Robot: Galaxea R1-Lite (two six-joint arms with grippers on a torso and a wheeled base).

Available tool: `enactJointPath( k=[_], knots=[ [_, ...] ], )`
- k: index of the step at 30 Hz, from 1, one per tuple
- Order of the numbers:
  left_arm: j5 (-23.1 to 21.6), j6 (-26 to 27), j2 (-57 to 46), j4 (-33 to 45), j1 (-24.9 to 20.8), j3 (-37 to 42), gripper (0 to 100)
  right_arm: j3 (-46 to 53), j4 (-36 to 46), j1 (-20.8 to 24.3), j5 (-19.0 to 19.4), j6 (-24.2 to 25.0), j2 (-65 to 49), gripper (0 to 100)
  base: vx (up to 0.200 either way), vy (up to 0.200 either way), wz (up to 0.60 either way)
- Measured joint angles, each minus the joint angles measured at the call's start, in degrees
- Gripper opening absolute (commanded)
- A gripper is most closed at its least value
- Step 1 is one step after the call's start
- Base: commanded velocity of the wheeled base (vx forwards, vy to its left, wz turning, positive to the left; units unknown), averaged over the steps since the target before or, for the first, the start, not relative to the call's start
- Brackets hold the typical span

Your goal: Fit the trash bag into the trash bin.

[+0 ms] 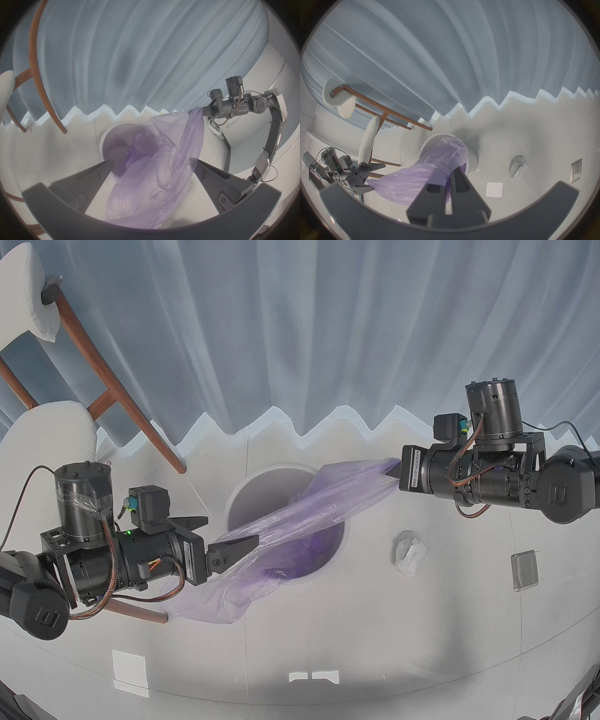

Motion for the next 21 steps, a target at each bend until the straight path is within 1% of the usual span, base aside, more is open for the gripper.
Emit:
enactJointPath(
  k=[8,14,21],
  knots=[
    [0.0,0.7,2.2,-0.1,0.8,-0.5,100,-0.2,0.0,-0.1,0.2,0.0,-1.5,0,0.000,0.000,0.00],
    [0.0,0.9,3.3,-2.0,3.2,0.1,100,2.8,0.1,-0.1,0.8,0.1,-4.3,0,0.000,0.000,0.00],
    [0.1,0.8,3.6,-2.1,3.9,1.3,100,5.0,0.0,-0.1,1.7,0.4,-6.8,0,0.000,0.000,0.00]
  ],
)
